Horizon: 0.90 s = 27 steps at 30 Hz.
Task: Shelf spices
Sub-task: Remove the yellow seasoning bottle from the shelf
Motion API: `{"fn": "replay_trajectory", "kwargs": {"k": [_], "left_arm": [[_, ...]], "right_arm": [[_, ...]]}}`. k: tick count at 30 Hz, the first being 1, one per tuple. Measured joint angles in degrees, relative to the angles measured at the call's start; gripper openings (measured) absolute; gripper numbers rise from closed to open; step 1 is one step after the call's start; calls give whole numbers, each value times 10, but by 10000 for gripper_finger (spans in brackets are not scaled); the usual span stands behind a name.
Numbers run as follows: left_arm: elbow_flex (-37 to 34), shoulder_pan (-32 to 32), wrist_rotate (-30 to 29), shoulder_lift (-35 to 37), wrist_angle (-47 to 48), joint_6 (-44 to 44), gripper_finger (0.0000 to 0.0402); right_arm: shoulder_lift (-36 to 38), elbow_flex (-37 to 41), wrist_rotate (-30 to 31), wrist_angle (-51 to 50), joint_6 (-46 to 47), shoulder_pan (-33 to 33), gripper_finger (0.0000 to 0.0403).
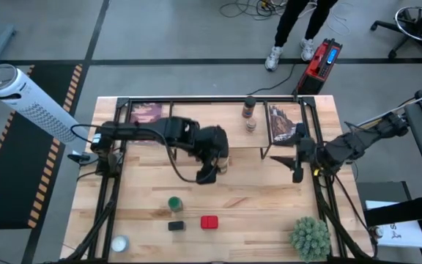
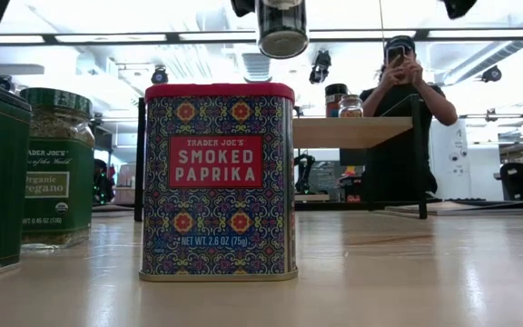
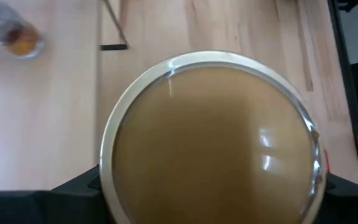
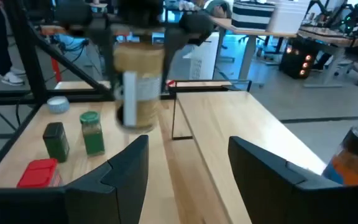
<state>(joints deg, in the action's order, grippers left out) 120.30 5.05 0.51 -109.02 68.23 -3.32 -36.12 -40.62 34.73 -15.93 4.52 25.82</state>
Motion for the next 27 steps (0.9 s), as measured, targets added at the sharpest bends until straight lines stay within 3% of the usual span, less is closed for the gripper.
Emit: {"fn": "replay_trajectory", "kwargs": {"k": [12,27], "left_arm": [[-138,71,-25,5,-75,-50,260],[-280,89,-43,12,-192,-99,260]], "right_arm": [[0,-42,-13,-85,34,-53,199],[-55,-42,-173,-113,52,-239,199]]}}
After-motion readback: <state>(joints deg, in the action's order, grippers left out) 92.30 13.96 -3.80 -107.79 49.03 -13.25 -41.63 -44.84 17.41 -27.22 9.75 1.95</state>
